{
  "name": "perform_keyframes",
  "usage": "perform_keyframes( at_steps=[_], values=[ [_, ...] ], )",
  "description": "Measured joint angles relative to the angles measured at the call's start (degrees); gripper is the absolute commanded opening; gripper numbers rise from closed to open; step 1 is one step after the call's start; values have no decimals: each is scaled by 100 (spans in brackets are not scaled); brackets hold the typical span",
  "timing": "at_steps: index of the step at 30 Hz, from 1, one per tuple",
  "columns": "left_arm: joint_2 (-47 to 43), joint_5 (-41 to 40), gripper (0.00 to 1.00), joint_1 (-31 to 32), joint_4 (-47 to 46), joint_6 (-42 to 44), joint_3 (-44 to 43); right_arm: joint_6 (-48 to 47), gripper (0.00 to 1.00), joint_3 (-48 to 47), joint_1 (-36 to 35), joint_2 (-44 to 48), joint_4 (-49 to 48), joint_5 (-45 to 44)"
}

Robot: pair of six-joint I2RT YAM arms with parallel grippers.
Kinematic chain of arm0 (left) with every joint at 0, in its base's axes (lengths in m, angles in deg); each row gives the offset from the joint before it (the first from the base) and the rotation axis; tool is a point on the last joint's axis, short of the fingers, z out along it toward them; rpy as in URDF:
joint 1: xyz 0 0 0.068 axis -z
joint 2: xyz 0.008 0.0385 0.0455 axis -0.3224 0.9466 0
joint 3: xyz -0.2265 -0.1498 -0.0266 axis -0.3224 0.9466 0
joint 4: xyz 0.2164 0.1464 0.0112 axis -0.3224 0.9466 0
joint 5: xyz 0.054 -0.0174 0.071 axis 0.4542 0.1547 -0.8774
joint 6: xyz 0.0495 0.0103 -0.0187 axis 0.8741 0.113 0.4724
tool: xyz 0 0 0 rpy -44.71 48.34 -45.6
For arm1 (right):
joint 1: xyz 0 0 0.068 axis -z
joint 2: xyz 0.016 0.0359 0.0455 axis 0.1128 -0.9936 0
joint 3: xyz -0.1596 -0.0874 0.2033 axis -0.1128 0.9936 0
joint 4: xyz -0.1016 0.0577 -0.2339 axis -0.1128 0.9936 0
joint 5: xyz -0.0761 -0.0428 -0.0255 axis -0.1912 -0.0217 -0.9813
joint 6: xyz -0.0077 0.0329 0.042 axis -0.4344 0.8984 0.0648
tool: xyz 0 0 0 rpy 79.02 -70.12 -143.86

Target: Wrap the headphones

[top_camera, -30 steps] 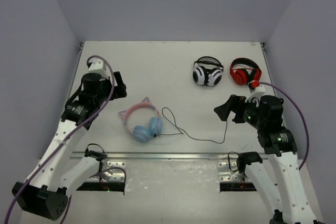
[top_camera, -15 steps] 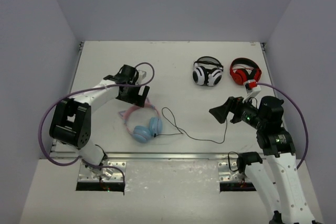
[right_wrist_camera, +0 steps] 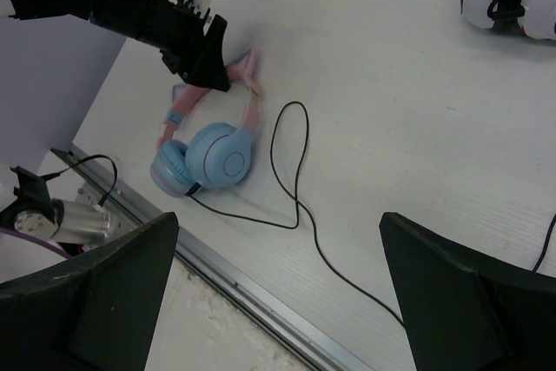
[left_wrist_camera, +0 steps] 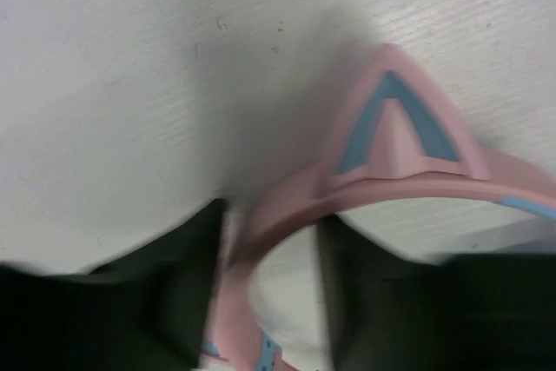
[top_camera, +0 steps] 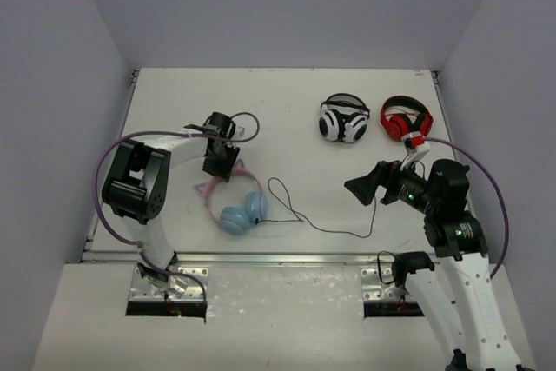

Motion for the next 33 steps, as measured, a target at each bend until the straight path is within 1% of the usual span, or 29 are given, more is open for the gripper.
perform_keyframes(
  at_steps=[1, 2, 6, 9, 12, 15, 18, 20, 22, 26, 31, 33],
  values=[
    [-2, -4, 9, -7, -2, -17, 0, 2, 99, 0, 0, -4, -4, -2],
    [-31, -76, 1, -15, 11, 48, 17, 0, 99, 0, 0, -7, -13, -2],
    [-411, -376, 0, 15, 57, -315, 227, 4, 99, 0, 0, -85, -76, 2],
    [-1054, -866, 0, 11, 190, -470, 310, 50, 99, 7, 0, -173, -181, 35],
    [-1867, -1360, 1, 52, 522, -612, 341, 177, 99, 166, 0, -184, -533, 216],
    [-2638, -1768, 0, 94, 920, -793, 238, 442, 99, 581, -2, -199, -1266, 612],
    [-3241, -2098, 0, 188, 1539, -1056, -186, 890, 99, 1298, -4, -341, -2667, 1137],
    [-3534, -2243, 0, 219, 1873, -1231, -588, 1043, 99, 1550, -55, -647, -3331, 1390],
    [-3790, -2245, 0, 232, 2081, -1399, -986, 885, 98, 1467, -234, -1123, -3654, 1403],
    [-4400, -1847, 0, 232, 2203, -1652, -1471, 118, 94, 850, -1003, -1954, -3713, 981],
    [-4983, -1029, 0, 232, 2236, -2017, -1716, -667, 87, 492, -1823, -2664, -4017, 48],
    [-5132, -756, 0, 232, 2227, -2210, -1718, -850, 87, 363, -2024, -3018, -4092, -339]
  ],
)
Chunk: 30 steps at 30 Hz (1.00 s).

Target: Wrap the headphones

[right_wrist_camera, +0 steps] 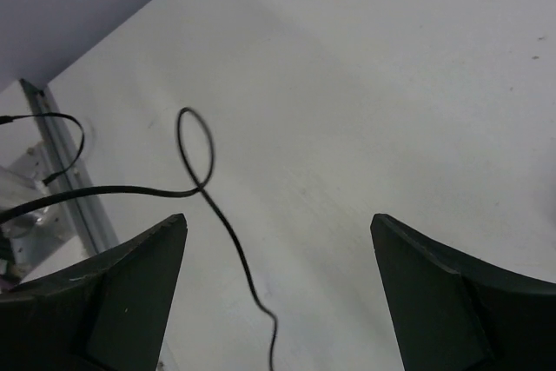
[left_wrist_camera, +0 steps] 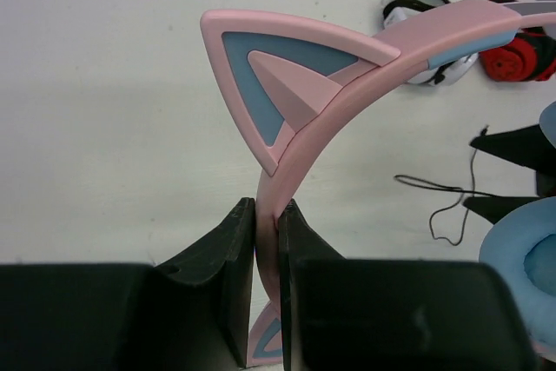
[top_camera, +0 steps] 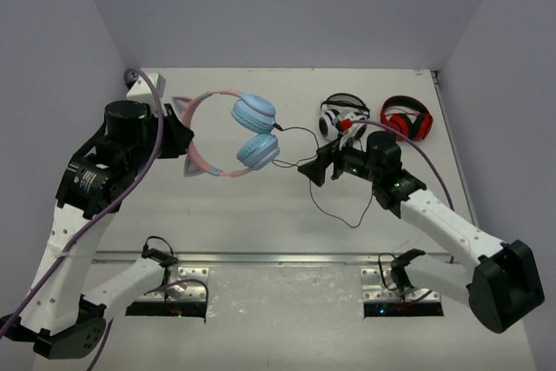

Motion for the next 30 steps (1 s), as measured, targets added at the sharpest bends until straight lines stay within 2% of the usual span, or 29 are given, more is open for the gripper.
perform_keyframes(
  at_steps=[2, 6, 7, 8, 9, 10, 14, 16, 18, 21, 26, 28, 30],
  values=[
    [-107, 245, 1, 0, -11, -179, 0, -125, 83, -44, -122, -299, -195, -354],
    [-282, 533, 0, 0, -46, -507, -26, -229, 47, -201, -232, -885, -415, -586],
    [-319, 551, 0, 0, -52, -573, -57, -247, 47, -229, -251, -988, -466, -568],
    [-354, 555, 0, 0, -59, -638, -94, -203, 49, -219, -280, -1073, -584, -522],
    [-396, 531, 0, 0, -85, -695, -138, -136, 59, -162, -313, -1115, -734, -455],
    [-433, 494, 0, 0, -105, -756, -192, -33, 61, -55, -337, -1123, -927, -350],
    [-437, 319, 0, 0, -203, -881, -431, 358, 60, 407, -380, -1097, -1537, -2],
    [-417, 282, 0, 0, -264, -916, -439, 540, 64, 566, -387, -1016, -1576, -31],
    [-437, 269, 0, 0, -282, -918, -437, 699, 70, 592, -387, -870, -1471, -302],
    [-435, 337, 0, 0, -387, -892, -376, 848, 81, 588, -389, -468, -1178, -1152],
    [-481, 372, 0, 0, -463, -750, -15, 944, 88, 581, -385, 564, -713, -2688],
    [-525, 361, 0, 0, -472, -702, 138, 1025, 87, 610, -380, 1141, -553, -3338],
    [-518, 352, 0, 0, -479, -660, 258, 907, 87, 782, -348, 1784, -717, -3272]
  ],
)
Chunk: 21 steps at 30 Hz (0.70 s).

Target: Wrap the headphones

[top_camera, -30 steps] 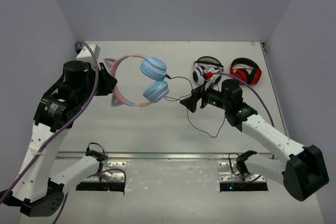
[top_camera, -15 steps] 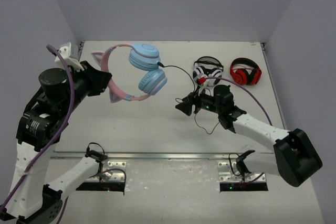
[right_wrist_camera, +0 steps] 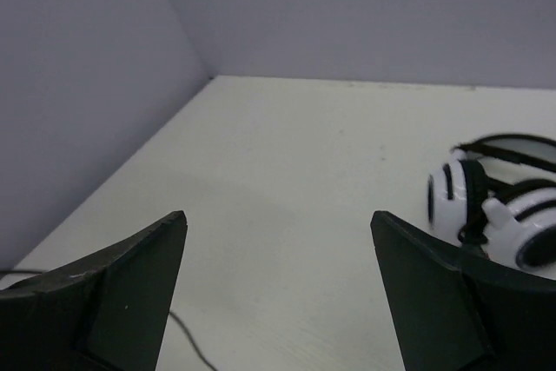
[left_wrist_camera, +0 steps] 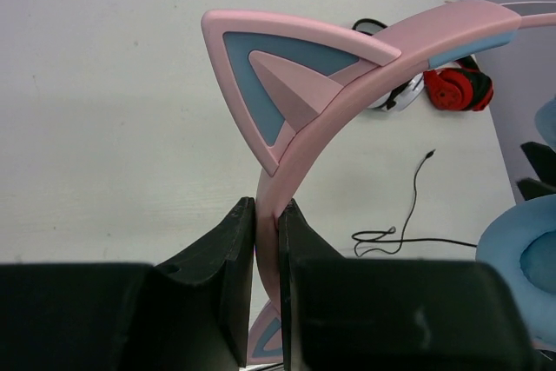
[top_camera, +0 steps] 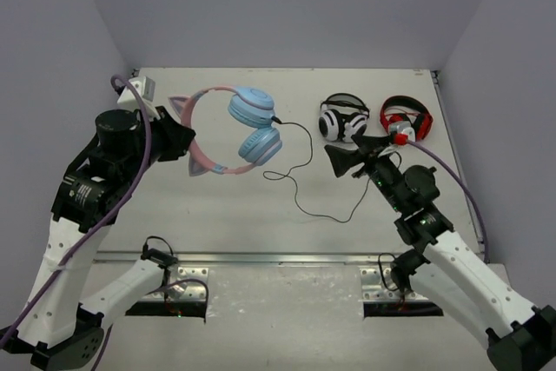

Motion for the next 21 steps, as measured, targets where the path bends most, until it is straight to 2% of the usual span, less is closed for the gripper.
perform_keyframes(
  at_steps=[2, 5, 9, 14, 20, 21],
  values=[
    [26, 2, 0, 0, 4, 22, 96, -201, 87, 146, 9, 448, -262, 870],
    [28, 7, 0, 0, -13, 42, 144, -341, 87, 74, -24, 389, -514, 2640],
    [28, 13, 0, 0, -144, 35, 144, -380, 88, 286, -61, 210, -741, 3783],
    [-20, 46, 0, 0, -337, -35, 247, -382, 86, 387, -70, -302, -1021, 4159],
    [-35, 179, 0, 0, -409, -205, 302, -494, 83, 144, -382, -1283, -1370, 4094],
    [-35, 214, 0, 0, -433, -245, 306, -555, 79, 15, -498, -1473, -1399, 4022]
  ],
)
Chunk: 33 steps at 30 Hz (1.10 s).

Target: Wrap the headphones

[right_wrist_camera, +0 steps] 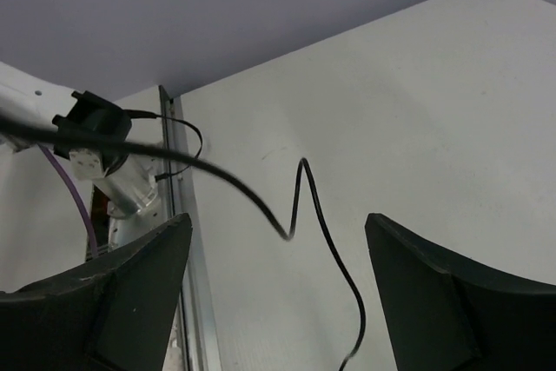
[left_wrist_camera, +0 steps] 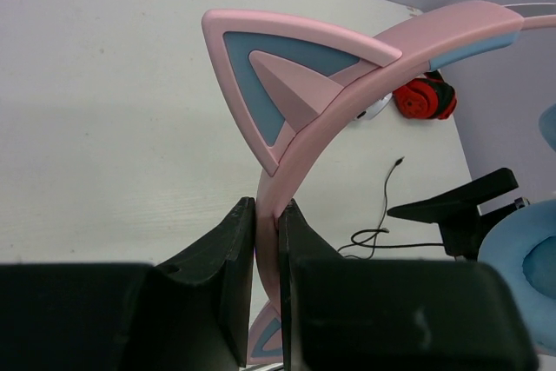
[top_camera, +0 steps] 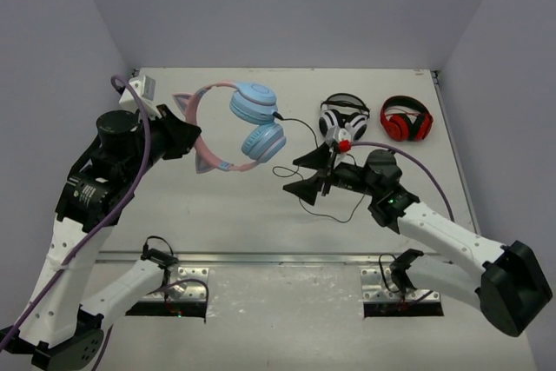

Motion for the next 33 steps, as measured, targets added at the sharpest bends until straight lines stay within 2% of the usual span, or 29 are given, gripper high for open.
perform_keyframes(
  at_steps=[5, 6, 7, 8, 12, 16, 20, 24, 28, 33],
  values=[
    [0, 140, 0, 0, -52, -96, 2, -164, 49, -385, -269, -608, -407, -343],
    [2, 151, 0, 0, -52, -103, 2, -153, 34, -385, -269, -645, -490, -428],
    [2, 149, 0, 0, -52, -103, 2, -162, 22, -380, -269, -678, -592, -531],
    [2, 144, 0, 0, -52, -103, 2, -151, 2, -378, -269, -695, -680, -614],
    [2, -79, 0, 0, -46, -103, 2, -87, 1, -328, -269, -671, -957, -903],
    [13, -691, 0, 0, -20, -101, 2, -111, 1, 76, -271, -254, -951, -1187],
    [170, -1773, 1, 0, -20, -4, 2, -315, 1, 278, -280, 538, -136, -1784],
    [540, -2964, 0, 0, -284, 522, 131, -621, 1, 236, -280, 1467, 1005, -2857],
    [964, -3032, 0, 7, -793, 1224, 748, -1117, 1, -350, -280, 1759, 2229, -3539],
    [1279, -2446, 0, 337, -1117, 1915, 1698, -1856, 1, -2002, -280, 1097, 3560, -3438]
  ],
)
